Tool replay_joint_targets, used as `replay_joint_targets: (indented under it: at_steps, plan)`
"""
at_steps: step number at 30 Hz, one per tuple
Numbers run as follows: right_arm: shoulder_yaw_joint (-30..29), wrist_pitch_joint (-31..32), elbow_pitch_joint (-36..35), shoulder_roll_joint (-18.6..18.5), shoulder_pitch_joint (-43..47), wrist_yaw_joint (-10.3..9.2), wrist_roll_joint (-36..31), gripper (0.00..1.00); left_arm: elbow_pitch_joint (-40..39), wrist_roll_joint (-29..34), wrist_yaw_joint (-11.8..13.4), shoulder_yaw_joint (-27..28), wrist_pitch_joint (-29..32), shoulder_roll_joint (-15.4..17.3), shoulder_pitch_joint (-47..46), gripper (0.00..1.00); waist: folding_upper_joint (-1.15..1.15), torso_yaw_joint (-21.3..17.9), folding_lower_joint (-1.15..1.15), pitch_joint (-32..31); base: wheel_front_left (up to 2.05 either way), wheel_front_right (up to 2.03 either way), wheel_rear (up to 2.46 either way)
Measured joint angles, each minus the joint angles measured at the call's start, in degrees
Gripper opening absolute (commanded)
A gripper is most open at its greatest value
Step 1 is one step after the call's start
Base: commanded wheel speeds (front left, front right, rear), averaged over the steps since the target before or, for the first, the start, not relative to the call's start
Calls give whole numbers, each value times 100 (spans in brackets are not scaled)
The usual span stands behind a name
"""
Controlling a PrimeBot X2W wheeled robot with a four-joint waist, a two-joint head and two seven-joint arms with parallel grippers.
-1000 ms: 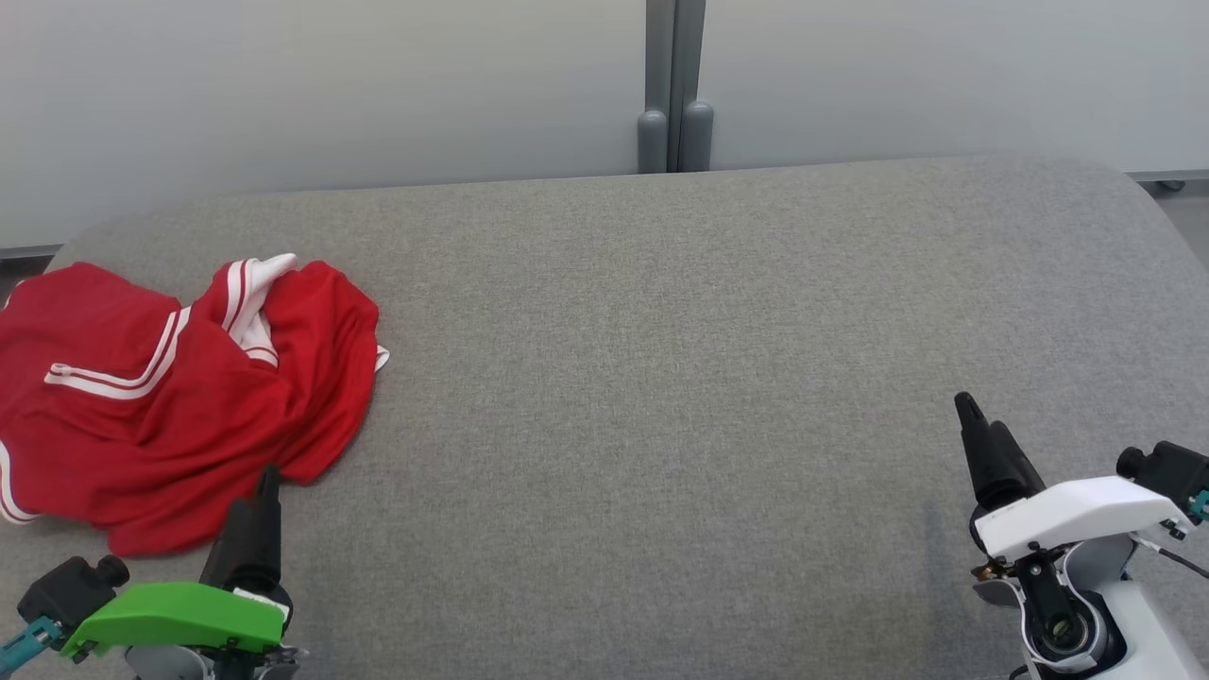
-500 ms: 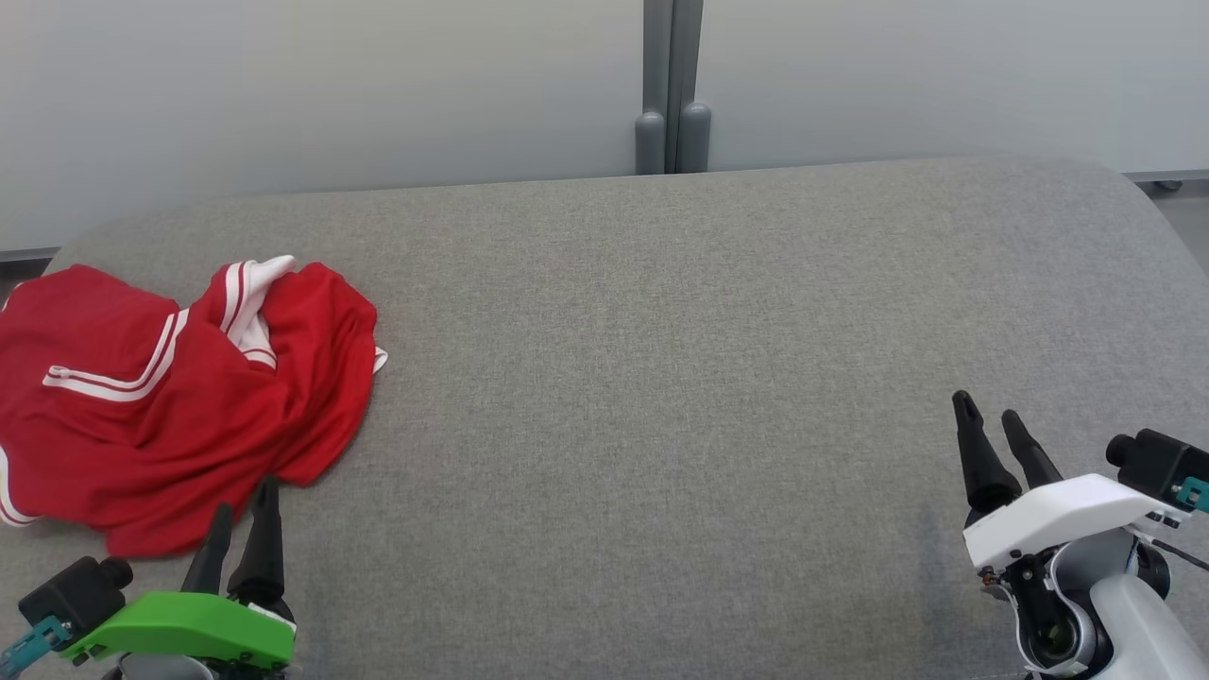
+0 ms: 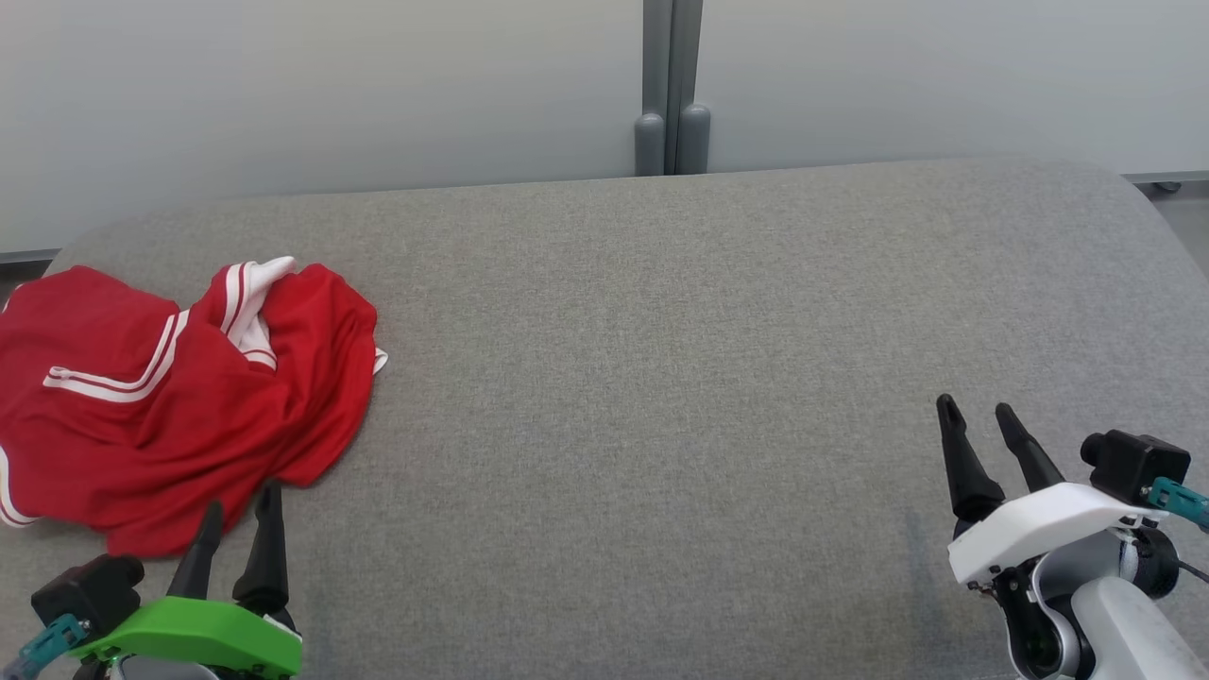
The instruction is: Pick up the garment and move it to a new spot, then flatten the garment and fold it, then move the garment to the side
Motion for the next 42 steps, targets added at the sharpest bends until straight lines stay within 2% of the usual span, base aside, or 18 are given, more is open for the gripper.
replay_joint_targets:
  at_steps: [18,31,42]
  plan:
    - [135,-334,-4,-319,88,4,-1170,100,175,1335,-56,-141,-338,123,157,100,0,-36,0,-17,0,0,0]
    - [76,-595,-18,-359,208,5,-1973,100,348,2237,-77,-133,-604,194,206,100,0,-95,0,-28,0,0,0]
    - [-56,-604,-25,-358,223,115,-2061,100,421,2236,-130,-109,-604,187,209,100,0,-137,0,-22,0,0,0]
